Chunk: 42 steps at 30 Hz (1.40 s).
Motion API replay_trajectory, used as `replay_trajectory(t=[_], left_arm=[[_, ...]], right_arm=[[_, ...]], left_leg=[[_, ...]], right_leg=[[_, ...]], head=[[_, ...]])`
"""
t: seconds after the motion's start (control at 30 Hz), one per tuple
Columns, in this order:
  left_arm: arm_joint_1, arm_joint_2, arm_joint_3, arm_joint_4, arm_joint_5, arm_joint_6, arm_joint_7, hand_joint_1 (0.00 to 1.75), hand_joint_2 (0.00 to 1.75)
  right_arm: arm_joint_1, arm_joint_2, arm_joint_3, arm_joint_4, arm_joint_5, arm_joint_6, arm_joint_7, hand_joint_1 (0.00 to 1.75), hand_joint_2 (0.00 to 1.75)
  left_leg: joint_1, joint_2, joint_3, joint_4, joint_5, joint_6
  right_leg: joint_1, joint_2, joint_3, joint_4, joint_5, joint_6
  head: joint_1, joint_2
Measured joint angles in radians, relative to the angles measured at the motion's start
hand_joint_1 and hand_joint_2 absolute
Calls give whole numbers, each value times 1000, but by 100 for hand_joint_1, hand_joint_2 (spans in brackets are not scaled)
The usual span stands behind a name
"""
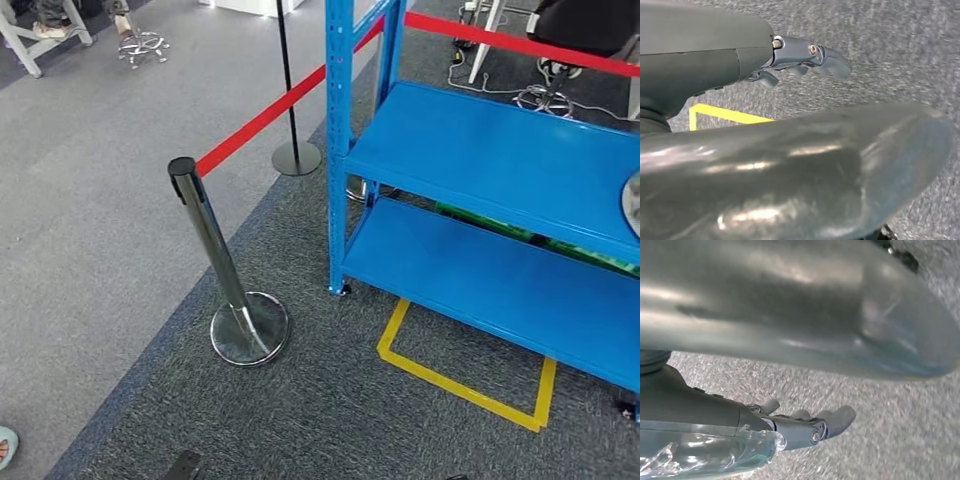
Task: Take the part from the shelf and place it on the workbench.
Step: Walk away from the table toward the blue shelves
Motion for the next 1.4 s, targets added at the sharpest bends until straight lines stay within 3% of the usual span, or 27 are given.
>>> replay_trajectory(t=[0.07,0.1,0.13,0.2,0.27,0.33,0.4,0.47,0.53,0.6,0.63,0.67,0.73,0.8,0.83,0.9,0.97,1.0,1.07,1.1,1.13,1.17,1.2,1.27,1.33,1.4], left_arm=[[3,0,0,0,0,0,3,0,0],[4,1,0,0,0,0,4,0,0],[5,1,0,0,0,-1,4,0,0],[5,1,0,0,0,-1,5,0,0],[5,2,0,0,0,-1,5,0,0],[3,3,-1,0,0,-1,5,0,0],[2,3,-2,0,0,-1,5,0,0],[2,3,-5,0,0,-1,5,0,0],[4,4,-7,0,0,-1,5,0,0],[6,4,-7,0,0,-1,5,0,0],[7,4,-7,0,0,-1,5,0,0],[7,4,-7,0,0,-1,5,0,0],[6,4,-8,0,0,-1,5,0,0],[6,5,-8,0,0,-1,5,0,0],[5,5,-8,0,0,-1,5,0,0],[3,5,-8,0,0,-1,4,0,0],[1,5,-8,0,-2,0,-1,0,0],[1,5,-8,0,-4,0,-3,0,0],[1,3,-9,0,-10,-1,3,0,0],[1,2,-9,0,-15,0,11,0,0],[2,1,-10,0,-19,0,20,0,0],[2,0,-11,0,-23,1,26,0,0],[2,-1,-12,0,-24,3,26,0,0],[-1,-1,-15,0,-17,8,20,0,0],[-4,-3,-15,0,-2,15,23,0,0],[-6,-5,-15,0,8,21,32,0,0]], right_arm=[[-2,0,1,0,4,-1,-1,0,0],[-1,0,1,0,5,0,-1,0,0],[1,0,1,0,5,0,-1,0,0],[3,0,2,0,6,0,-1,0,0],[1,0,2,0,6,0,-1,0,0],[1,0,2,0,6,0,-1,0,0],[5,0,3,0,6,0,-1,0,0],[7,0,3,0,6,0,-1,0,0],[3,0,3,0,6,0,-1,0,0],[2,1,5,0,6,0,-1,0,0],[3,1,5,0,6,0,-1,0,0],[4,1,5,0,6,0,-1,0,0],[4,1,5,0,6,0,-1,0,0],[1,3,6,0,6,0,-1,0,0],[1,3,6,0,6,0,-1,0,0],[2,4,6,0,6,0,-1,0,0],[2,4,6,0,6,-1,1,0,0],[0,4,6,0,6,-2,3,0,0],[-2,5,6,0,5,-3,5,0,0],[-2,5,6,0,6,-4,8,0,0],[-1,6,6,0,7,-4,10,0,0],[0,6,6,0,9,-4,13,0,0],[0,6,6,0,10,-4,15,0,0],[-1,7,6,0,9,-5,12,0,0],[-3,8,6,0,-6,-5,3,0,0],[-2,9,-4,0,-60,10,-4,0,0]], left_leg=[[1,-26,-68,135,-60,-4],[2,-30,-94,181,-70,-4],[2,-33,-104,193,-59,-3],[2,-44,-71,107,9,3],[4,-82,-11,-25,67,10],[5,-104,14,-84,76,18],[4,-90,17,-93,78,29],[6,-70,20,-101,83,43],[5,-47,22,-104,83,51],[4,-22,23,-103,81,53],[4,-12,24,-103,80,53],[4,-2,26,-102,79,51],[5,17,33,-102,73,43],[0,30,41,-98,66,32],[-3,36,43,-97,64,27],[-4,47,45,-98,63,17],[0,30,37,-76,42,6],[2,12,19,-37,16,2],[3,-21,-44,94,-48,-2],[3,-27,-76,154,-68,-2],[3,-30,-95,187,-70,-1],[3,-32,-98,183,-52,1],[3,-37,-82,142,-18,4],[5,-73,-25,14,52,11],[8,-108,11,-69,74,15],[8,-104,15,-86,72,23]], right_leg=[[0,21,-3,0,2,-5],[1,32,-4,0,2,-6],[1,44,-4,0,3,-6],[0,68,-3,0,4,-3],[1,90,-6,2,6,4],[1,108,-13,1,8,16],[-2,118,-20,-3,12,30],[0,79,-37,25,-10,41],[1,25,-86,134,-74,49],[-1,10,-142,257,-128,56],[-1,8,-149,277,-128,58],[-2,5,-137,258,-109,60],[-2,-21,-65,128,-46,61],[-1,-47,-6,23,-9,51],[0,-52,3,4,-6,43],[2,-34,0,5,-4,26],[0,-17,-3,3,0,13],[-2,-7,-3,1,2,7],[-2,12,-7,1,4,0],[-2,23,-8,1,5,-2],[-2,34,-9,1,5,-2],[-2,47,-9,1,6,-2],[-2,59,-9,1,7,0],[-2,83,-11,3,9,6],[-1,102,-18,5,12,17],[-4,120,-25,0,18,32]], head=[[-3,0],[-3,0],[-3,0],[-3,0],[-4,0],[-4,0],[-4,0],[1,0],[5,0],[5,0],[5,0],[6,0],[6,0],[4,0],[2,0],[-1,0],[-2,0],[-4,0],[-5,0],[-5,0],[-5,0],[-5,0],[-5,0],[-7,0],[-8,0],[-8,0]])
